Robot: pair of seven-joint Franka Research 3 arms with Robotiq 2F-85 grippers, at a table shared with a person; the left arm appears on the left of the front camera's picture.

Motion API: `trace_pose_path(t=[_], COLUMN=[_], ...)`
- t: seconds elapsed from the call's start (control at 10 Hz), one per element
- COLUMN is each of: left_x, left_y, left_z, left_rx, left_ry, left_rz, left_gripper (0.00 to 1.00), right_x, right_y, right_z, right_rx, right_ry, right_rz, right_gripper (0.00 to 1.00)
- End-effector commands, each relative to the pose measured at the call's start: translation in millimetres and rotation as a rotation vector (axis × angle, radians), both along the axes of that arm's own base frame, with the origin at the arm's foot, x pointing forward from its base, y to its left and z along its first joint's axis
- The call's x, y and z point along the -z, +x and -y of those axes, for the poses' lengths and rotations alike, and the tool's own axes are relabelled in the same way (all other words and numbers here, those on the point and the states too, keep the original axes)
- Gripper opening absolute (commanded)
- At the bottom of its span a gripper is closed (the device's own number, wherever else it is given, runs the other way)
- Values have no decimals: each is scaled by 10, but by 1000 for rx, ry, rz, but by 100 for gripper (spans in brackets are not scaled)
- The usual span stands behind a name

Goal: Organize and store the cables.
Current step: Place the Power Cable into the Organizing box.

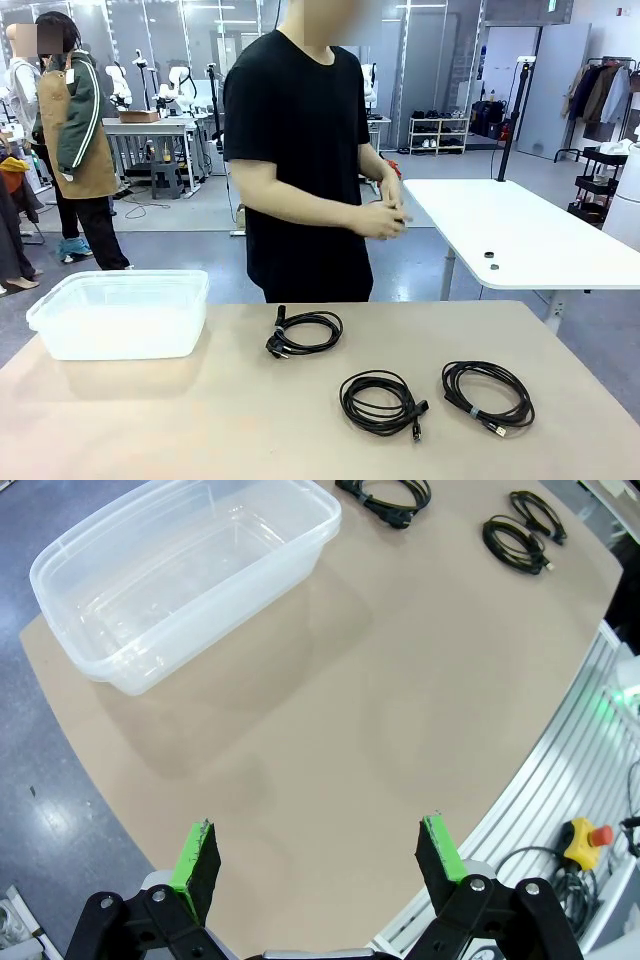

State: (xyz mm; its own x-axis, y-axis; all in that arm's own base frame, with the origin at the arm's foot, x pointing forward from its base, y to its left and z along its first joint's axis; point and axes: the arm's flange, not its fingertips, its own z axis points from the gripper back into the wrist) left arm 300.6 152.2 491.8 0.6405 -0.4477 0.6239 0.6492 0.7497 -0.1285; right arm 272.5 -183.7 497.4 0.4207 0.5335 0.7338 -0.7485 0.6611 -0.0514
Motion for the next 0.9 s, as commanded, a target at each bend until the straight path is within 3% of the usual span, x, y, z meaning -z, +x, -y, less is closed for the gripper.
trace_pose_path(t=[0.0, 0.5, 0.6, 0.8], left_x=[-2, 0, -174, -489], left_y=[-6, 0, 204, 603], left_z=[-4, 0, 381, 1151], left_rx=[17, 0, -7, 95], left_ry=[-7, 0, 80, 127], left_rz=[10, 0, -33, -93], left_gripper=[100, 100, 100, 100], right_x=[5, 5, 5, 5], right_y=[-9, -9, -9, -9], right_z=[21, 21, 21, 21], right_rx=[-17, -17, -17, -17], right_ry=[0, 0, 0, 0], right_rz=[7, 7, 7, 7], right_gripper=[100, 100, 100, 100])
